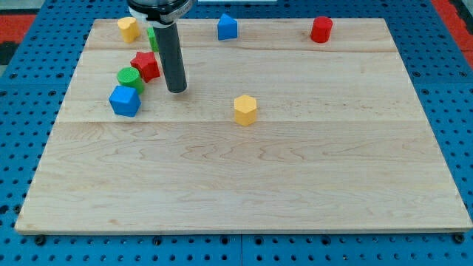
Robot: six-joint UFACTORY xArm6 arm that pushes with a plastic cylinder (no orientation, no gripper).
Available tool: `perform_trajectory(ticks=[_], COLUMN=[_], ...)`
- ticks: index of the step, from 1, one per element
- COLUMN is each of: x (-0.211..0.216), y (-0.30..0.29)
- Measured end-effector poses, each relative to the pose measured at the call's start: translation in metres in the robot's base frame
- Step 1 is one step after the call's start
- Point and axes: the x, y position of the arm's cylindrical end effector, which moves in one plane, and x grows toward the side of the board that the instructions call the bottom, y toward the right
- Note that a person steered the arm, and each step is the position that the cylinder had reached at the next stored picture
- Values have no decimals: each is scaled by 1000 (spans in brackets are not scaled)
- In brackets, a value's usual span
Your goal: Slide the green circle to the center right
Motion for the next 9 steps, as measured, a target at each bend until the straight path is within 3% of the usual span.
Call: perform_trajectory(ticks=[1, 2, 3, 4, 5, 6, 7, 8, 9], x=[37, 41, 46, 91, 78, 12, -18, -18, -13], y=[5, 56, 36, -31, -143, -170, -92, 3, 52])
